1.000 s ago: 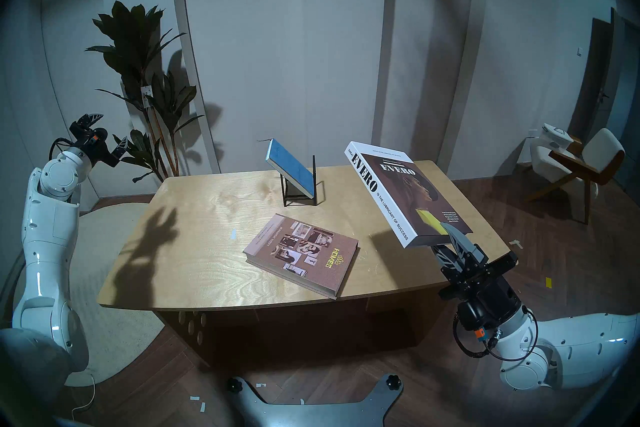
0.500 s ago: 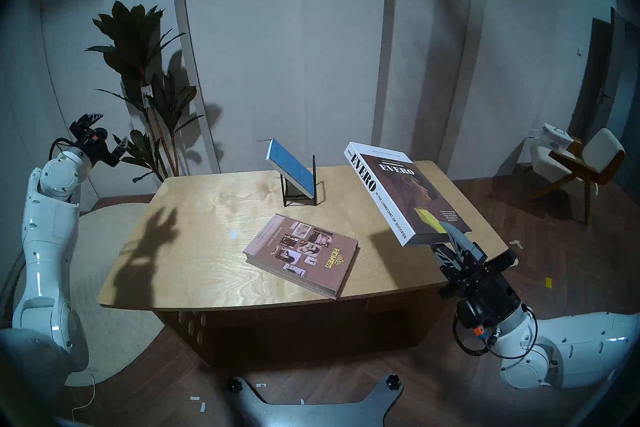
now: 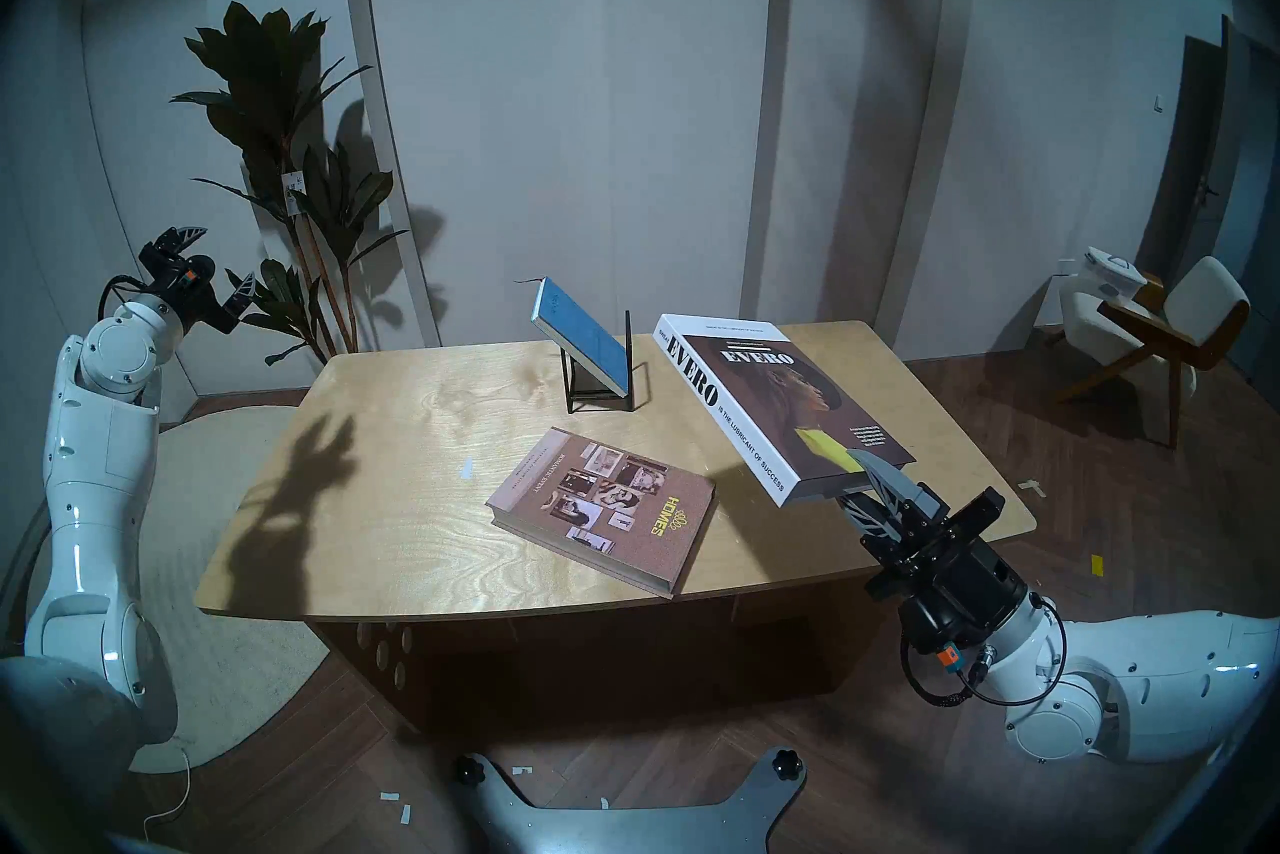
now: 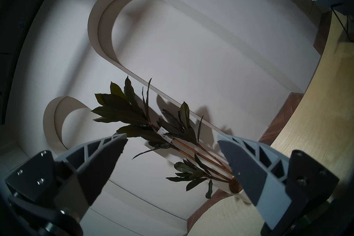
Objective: Stack the books into one stack
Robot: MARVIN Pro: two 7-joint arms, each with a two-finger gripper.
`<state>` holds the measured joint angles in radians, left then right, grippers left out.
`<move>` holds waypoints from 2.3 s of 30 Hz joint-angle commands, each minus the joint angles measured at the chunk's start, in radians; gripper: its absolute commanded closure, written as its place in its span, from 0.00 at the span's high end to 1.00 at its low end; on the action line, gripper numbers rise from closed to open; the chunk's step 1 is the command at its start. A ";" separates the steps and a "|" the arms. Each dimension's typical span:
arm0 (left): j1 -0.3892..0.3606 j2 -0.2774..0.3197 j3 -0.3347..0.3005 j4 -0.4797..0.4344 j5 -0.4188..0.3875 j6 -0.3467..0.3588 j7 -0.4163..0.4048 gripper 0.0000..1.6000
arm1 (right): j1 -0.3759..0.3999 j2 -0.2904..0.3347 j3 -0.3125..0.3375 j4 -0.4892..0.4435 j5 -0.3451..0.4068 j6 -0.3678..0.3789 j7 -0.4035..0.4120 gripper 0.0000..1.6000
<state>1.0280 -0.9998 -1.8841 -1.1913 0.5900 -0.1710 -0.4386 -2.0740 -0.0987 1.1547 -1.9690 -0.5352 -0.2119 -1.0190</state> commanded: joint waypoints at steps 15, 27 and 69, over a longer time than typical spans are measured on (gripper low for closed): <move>-0.024 0.006 -0.003 -0.023 -0.003 0.000 0.005 1.00 | 0.076 -0.068 0.096 -0.026 0.000 -0.095 0.311 0.00; -0.024 0.006 -0.002 -0.022 -0.003 -0.001 0.005 1.00 | 0.214 -0.227 0.008 -0.034 -0.030 -0.093 0.533 0.00; -0.024 0.006 -0.002 -0.024 -0.003 0.001 0.005 1.00 | 0.494 -0.565 -0.219 0.149 -0.157 -0.149 0.718 0.00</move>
<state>1.0281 -0.9998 -1.8839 -1.1929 0.5895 -0.1703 -0.4373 -1.6066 -0.6292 0.9369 -1.8155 -0.6938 -0.3536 -0.2991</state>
